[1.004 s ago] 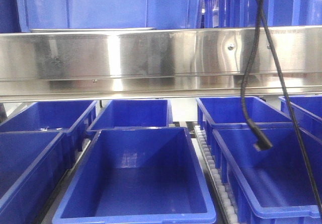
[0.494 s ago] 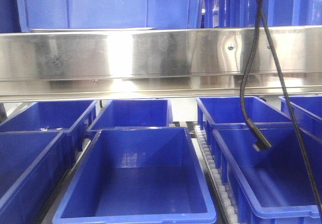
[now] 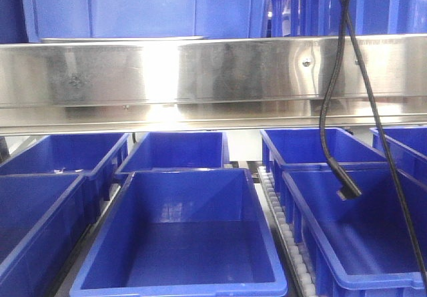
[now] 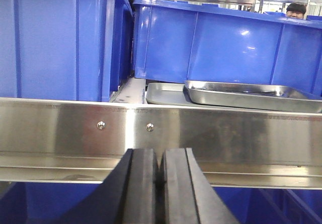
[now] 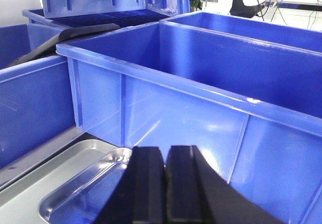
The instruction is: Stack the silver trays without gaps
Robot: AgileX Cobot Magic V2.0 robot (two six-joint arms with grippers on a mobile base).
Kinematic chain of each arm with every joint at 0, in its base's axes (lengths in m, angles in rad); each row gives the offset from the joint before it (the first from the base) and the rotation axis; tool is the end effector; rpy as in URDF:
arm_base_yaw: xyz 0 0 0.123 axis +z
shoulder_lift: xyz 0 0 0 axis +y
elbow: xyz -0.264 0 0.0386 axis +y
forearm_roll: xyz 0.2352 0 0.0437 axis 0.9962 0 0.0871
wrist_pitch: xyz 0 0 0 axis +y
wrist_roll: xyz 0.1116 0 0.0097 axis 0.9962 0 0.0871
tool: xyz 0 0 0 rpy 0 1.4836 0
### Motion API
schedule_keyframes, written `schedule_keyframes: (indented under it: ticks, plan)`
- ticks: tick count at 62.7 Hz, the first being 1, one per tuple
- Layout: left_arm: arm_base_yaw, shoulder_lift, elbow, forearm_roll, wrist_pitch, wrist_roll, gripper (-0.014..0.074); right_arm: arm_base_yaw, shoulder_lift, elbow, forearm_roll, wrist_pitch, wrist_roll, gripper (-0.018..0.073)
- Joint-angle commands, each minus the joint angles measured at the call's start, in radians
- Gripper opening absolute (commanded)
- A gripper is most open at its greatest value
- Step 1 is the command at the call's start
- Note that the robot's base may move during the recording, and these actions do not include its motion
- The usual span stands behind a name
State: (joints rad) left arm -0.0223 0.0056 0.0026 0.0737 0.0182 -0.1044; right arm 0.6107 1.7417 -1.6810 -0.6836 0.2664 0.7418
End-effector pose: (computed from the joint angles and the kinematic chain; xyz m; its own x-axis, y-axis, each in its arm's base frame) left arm 0.0836 -0.0017 0.2116 0.0601 -0.0321 -0.9977 0.0228 0.9993 -0.0307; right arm 0.3621 0.2307 0.3859 -0.1805 -0.0353 -0.9829 -0.4190 0.9069 0.0444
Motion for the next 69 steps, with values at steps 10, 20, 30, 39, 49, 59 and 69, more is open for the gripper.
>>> schedule_keyframes:
  ticks: [10, 20, 30, 39, 49, 59, 69]
  plan:
    - [-0.008, -0.006, -0.003, -0.006, -0.018, -0.003, -0.0006, 0.002, -0.009, -0.006, -0.013, -0.021, -0.009, -0.0071]
    - [-0.008, -0.006, -0.003, -0.006, -0.018, -0.003, -0.0006, 0.006, -0.019, 0.005, -0.022, -0.016, -0.009, -0.0071]
    - [-0.008, -0.006, -0.003, -0.006, -0.018, -0.003, -0.0006, 0.017, -0.104, 0.096, -0.022, -0.016, -0.009, -0.0071]
    - [-0.008, -0.006, -0.003, -0.006, -0.018, -0.003, -0.0006, 0.018, -0.255, 0.251, -0.022, -0.016, -0.009, -0.0071]
    - [-0.008, -0.006, -0.003, -0.006, -0.018, -0.003, -0.0006, 0.018, -0.467, 0.483, -0.022, -0.016, -0.009, -0.0071]
    - [-0.008, -0.006, -0.003, -0.006, -0.018, -0.003, -0.0006, -0.025, -0.661, 0.712, -0.084, -0.057, -0.009, -0.0071]
    - [-0.008, -0.006, -0.003, -0.006, -0.018, -0.003, -0.0006, -0.168, -0.844, 0.928, -0.084, -0.245, -0.009, -0.0071]
